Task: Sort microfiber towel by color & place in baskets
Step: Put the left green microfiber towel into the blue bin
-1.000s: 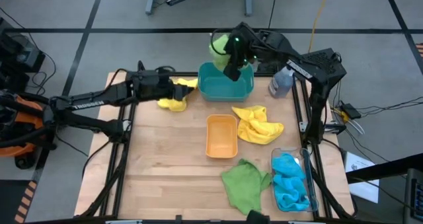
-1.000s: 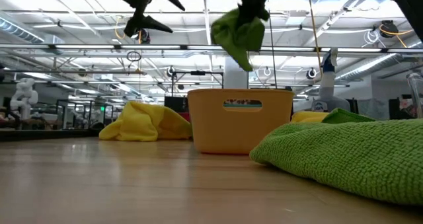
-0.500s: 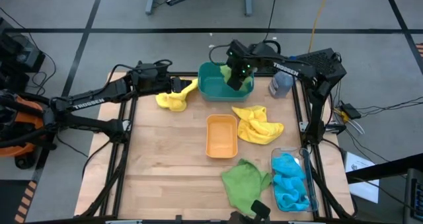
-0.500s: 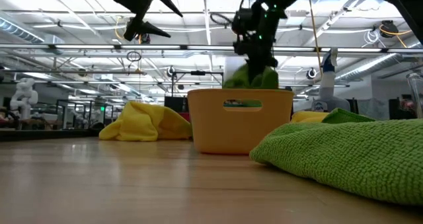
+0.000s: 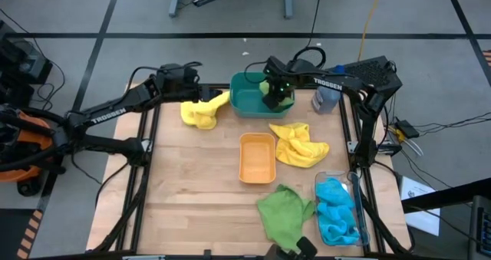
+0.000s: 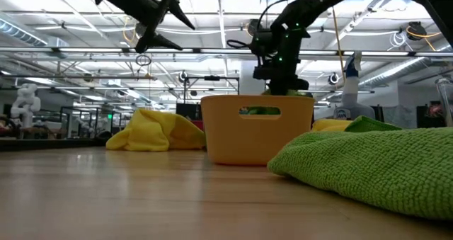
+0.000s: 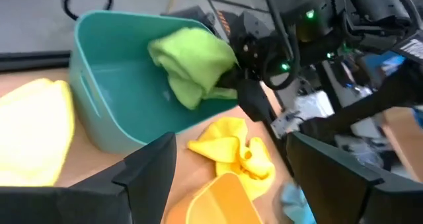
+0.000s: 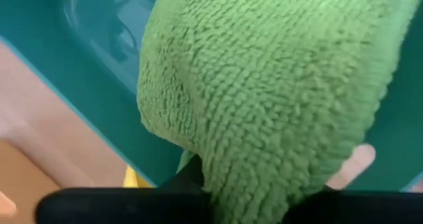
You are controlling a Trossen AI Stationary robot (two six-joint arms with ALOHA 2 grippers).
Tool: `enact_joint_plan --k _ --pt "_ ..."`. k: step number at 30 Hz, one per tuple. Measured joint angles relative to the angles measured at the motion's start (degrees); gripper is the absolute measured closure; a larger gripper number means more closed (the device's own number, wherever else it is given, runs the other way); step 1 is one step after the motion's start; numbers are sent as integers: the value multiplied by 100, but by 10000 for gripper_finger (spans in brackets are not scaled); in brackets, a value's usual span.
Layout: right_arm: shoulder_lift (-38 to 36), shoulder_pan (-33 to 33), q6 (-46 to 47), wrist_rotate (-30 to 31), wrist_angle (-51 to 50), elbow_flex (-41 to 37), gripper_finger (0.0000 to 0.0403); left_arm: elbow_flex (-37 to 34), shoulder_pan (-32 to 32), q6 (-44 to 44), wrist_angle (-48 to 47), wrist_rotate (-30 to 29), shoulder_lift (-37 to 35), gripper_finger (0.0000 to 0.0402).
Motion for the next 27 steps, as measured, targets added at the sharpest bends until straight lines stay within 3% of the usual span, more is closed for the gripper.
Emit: enact_joint_plan --k 6,14,19,27 --pt "-3 4 368 -69 35 7 285 0 405 360 -28 560 243 109" --pt "-24 55 780 -781 -997 512 218 0 815 1216 43 1122 472 109" --pt "-26 125 733 -618 -1544 1289 201 -2 998 1617 25 1375 673 109" --pt "-26 175 721 -444 -2003 2811 205 -2 1106 1652 226 1631 954 109"
